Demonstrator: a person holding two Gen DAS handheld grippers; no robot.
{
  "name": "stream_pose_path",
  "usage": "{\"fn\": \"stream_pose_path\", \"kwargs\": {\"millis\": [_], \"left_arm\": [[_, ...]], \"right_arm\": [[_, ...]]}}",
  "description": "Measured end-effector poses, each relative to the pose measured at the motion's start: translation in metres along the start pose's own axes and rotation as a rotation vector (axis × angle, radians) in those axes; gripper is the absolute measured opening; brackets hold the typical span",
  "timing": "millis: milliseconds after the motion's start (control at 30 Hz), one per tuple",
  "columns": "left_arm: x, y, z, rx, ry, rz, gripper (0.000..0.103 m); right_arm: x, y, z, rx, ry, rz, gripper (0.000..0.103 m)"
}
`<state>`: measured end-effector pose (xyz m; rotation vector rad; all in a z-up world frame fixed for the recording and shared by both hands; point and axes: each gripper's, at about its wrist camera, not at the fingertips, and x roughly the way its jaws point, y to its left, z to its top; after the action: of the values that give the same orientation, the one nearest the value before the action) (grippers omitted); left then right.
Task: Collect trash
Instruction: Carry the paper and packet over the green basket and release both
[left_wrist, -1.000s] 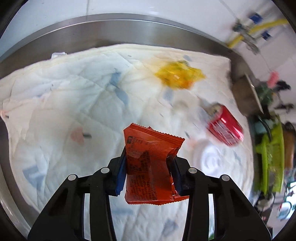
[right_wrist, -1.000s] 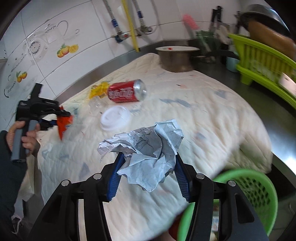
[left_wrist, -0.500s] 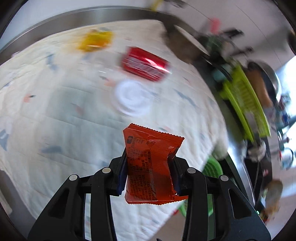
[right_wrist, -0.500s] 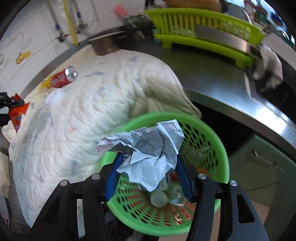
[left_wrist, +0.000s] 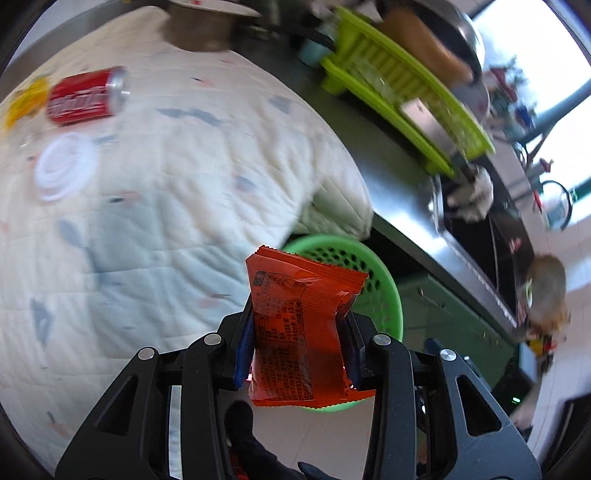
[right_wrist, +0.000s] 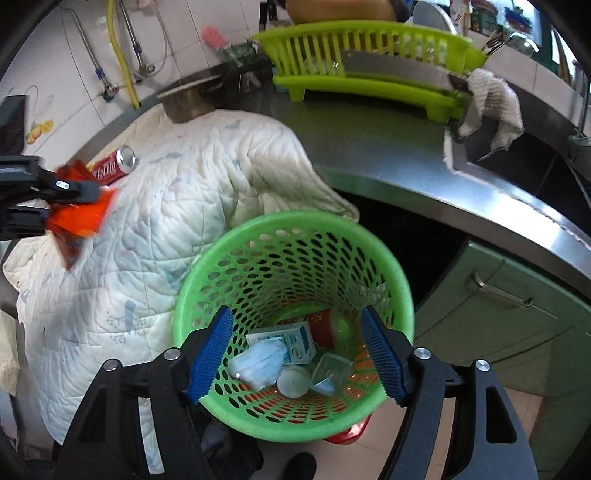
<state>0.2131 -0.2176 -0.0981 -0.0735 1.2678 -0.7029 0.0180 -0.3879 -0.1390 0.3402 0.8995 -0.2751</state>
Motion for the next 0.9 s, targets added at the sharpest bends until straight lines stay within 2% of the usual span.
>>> {"fn": "stream_pose_path", "kwargs": {"millis": [167, 267, 367, 400, 467, 567, 733, 900], "left_arm": [[0.038, -0.031, -0.006, 0.058, 0.067, 0.002, 0.04], [0.054, -0.046, -0.008, 0.087, 0.091, 0.004, 0.043], [0.062, -0.055, -0.01, 0.109, 0.098, 0.001, 0.056], [0.064, -0.055, -0.01, 0.11, 0.101, 0.003, 0.063], [0.066, -0.059, -0.011, 0.116, 0.101, -0.006, 0.066], [0.066, -0.06, -0.011, 0.115, 0.104, -0.013, 0.077], [0.06, -0.057, -0.011, 0.117, 0.092, -0.027, 0.083], [0.049, -0.046, -0.01, 0.098, 0.079, -0.027, 0.083]], "right_arm": [[-0.023, -0.008, -0.002, 0.014, -0.04, -0.004, 0.075], [-0.033, -0.015, -0.006, 0.029, -0.052, -0.005, 0.075], [-0.04, -0.019, -0.008, 0.036, -0.062, -0.008, 0.076], [-0.042, -0.02, -0.009, 0.04, -0.065, -0.008, 0.077], [-0.045, -0.023, -0.011, 0.045, -0.071, -0.009, 0.078], [-0.047, -0.023, -0.011, 0.049, -0.075, -0.006, 0.078], [-0.046, -0.019, -0.007, 0.037, -0.082, 0.006, 0.078], [-0.046, -0.01, -0.002, 0.019, -0.093, 0.02, 0.081]]}}
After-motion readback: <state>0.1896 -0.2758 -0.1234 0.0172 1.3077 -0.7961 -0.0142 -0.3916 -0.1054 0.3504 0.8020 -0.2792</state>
